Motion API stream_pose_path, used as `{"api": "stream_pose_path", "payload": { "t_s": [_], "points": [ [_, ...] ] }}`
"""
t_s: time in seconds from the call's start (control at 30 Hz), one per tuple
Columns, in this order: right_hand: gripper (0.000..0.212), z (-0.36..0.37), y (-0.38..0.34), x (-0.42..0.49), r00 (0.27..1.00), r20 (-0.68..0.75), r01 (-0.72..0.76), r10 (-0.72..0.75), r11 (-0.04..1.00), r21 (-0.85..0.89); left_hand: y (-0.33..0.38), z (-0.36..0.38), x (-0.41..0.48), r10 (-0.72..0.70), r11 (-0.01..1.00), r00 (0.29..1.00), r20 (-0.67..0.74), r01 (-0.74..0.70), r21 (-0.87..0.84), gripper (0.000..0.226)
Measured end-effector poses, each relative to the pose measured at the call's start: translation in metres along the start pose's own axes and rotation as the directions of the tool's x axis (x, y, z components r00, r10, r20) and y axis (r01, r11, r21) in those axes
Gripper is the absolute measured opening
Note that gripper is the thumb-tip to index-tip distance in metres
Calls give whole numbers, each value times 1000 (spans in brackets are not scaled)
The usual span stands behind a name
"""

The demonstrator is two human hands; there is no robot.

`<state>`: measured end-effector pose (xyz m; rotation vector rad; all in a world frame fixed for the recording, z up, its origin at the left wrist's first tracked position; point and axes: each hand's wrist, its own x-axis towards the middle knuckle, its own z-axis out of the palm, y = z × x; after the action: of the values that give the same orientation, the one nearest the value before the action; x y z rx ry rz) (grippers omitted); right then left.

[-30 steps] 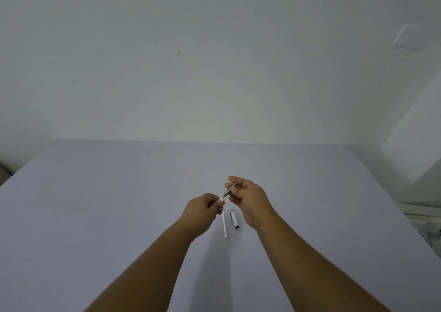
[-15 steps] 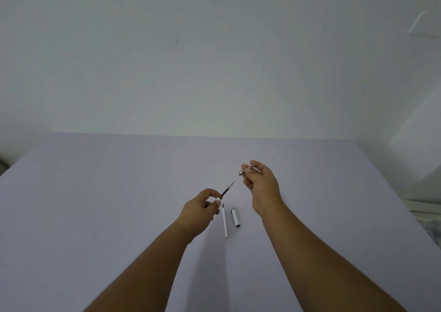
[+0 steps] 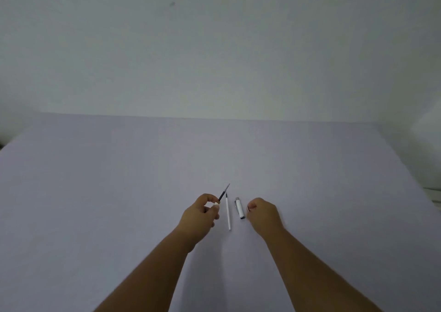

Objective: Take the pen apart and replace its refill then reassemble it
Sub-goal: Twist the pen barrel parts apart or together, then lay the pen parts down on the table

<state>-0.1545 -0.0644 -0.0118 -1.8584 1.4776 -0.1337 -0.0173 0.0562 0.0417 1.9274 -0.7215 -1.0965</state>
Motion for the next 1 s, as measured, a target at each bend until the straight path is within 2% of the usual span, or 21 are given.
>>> {"api": "stream_pose_path", "payload": {
  "t_s": [0.1, 0.27, 0.43, 0.5, 0.6, 0.63, 0.7, 0.8, 0.97, 1.0],
  "points": [
    [20, 3, 2, 2, 999, 3, 46, -46, 997, -69, -1, 1, 2, 1, 1000, 1000, 8, -1, 13, 13],
    [21, 4, 3, 3, 999, 3, 42, -42, 995, -90, 1, 3, 5, -2, 1000, 1000, 14, 2, 15, 12],
    [26, -3, 2, -1, 999, -35, 27, -26, 999, 36, 1, 4, 5, -4, 1000, 1000, 19, 4, 15, 11],
    [22, -9, -4, -5, 997, -67, 38, -26, 982, 187, 2, 5, 5, -1, 1000, 1000, 20, 0, 23, 12],
    [7, -19, -20, -11, 998, 64, -39, 2, 822, 568, 6, 8, 5, 10, 999, 1000, 21, -11, 44, 13],
    [6, -22, -24, -12, 992, 128, -80, -2, 773, 629, 7, 10, 6, 14, 999, 1000, 20, -15, 46, 13],
    [6, -22, -32, -13, 979, 200, -106, -34, 755, 647, 9, 13, 6, 20, 999, 1000, 17, -21, 43, 11],
    [4, -20, -39, -13, 979, 197, -92, -50, 754, 650, 11, 15, 6, 28, 999, 999, 16, -29, 30, 10],
    [11, -33, -42, 3, 994, 71, -107, 87, 536, 837, 9, 15, 6, 23, 999, 1000, 16, -24, 48, 11],
    [14, -36, -39, 6, 991, 51, -108, 121, 528, 842, 7, 14, 7, 22, 998, 1000, 12, -23, 52, 11]
  ]
}}
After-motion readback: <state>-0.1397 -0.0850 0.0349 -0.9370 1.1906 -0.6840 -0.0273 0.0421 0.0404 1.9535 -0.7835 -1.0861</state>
